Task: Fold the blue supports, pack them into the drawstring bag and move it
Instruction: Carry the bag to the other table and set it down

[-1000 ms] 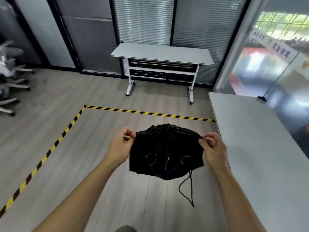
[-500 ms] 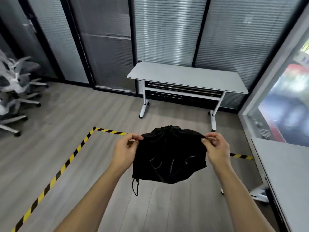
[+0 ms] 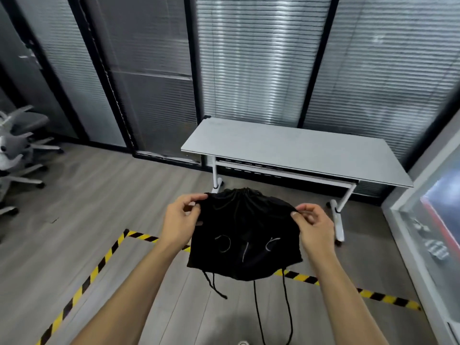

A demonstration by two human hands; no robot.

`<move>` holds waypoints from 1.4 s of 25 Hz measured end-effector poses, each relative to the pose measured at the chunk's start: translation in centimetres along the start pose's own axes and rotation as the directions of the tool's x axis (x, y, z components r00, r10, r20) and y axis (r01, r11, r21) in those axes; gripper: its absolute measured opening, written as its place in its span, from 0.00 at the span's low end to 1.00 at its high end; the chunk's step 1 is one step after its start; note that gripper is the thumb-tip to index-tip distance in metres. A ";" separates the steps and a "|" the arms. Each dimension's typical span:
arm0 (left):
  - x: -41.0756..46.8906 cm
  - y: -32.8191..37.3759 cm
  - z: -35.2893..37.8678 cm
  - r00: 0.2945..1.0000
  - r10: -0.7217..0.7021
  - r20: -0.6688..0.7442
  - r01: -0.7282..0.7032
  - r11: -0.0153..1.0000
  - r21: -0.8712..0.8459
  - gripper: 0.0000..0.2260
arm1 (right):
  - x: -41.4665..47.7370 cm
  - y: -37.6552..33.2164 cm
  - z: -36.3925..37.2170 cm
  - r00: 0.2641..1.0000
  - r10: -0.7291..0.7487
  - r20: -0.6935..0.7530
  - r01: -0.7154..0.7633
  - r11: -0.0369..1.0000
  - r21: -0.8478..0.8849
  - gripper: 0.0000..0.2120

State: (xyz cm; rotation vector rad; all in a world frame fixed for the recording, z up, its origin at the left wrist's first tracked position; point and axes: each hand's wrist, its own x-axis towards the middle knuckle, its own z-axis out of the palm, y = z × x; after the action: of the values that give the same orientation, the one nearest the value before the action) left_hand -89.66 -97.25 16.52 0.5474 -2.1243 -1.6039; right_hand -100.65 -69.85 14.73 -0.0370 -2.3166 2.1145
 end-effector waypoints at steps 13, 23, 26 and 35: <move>38.0 4.1 5.6 0.974 0.158 -0.163 -0.149 0.987 0.061 0.20 | 36.3 -10.0 16.9 0.983 -0.129 0.130 0.124 0.991 0.046 0.05; 69.4 12.6 9.2 0.942 0.321 -0.101 -0.329 0.941 -0.079 0.17 | 63.2 -22.2 27.7 0.944 -0.323 -0.073 0.331 0.933 0.144 0.08; 76.0 15.7 11.6 0.909 0.407 -0.087 -0.415 0.904 -0.102 0.17 | 68.8 -25.4 28.2 0.910 -0.389 -0.146 0.410 0.899 0.156 0.09; 84.9 10.0 17.3 0.921 0.380 -0.085 -0.386 0.920 -0.069 0.15 | 77.5 -18.5 29.4 0.947 -0.311 -0.077 0.320 0.931 0.177 0.09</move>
State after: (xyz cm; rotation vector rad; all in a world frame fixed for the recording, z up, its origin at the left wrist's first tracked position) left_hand -170.54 -127.04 29.97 0.1408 -1.9527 -1.4193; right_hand -178.94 -99.19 29.48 0.2651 -1.9296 2.1248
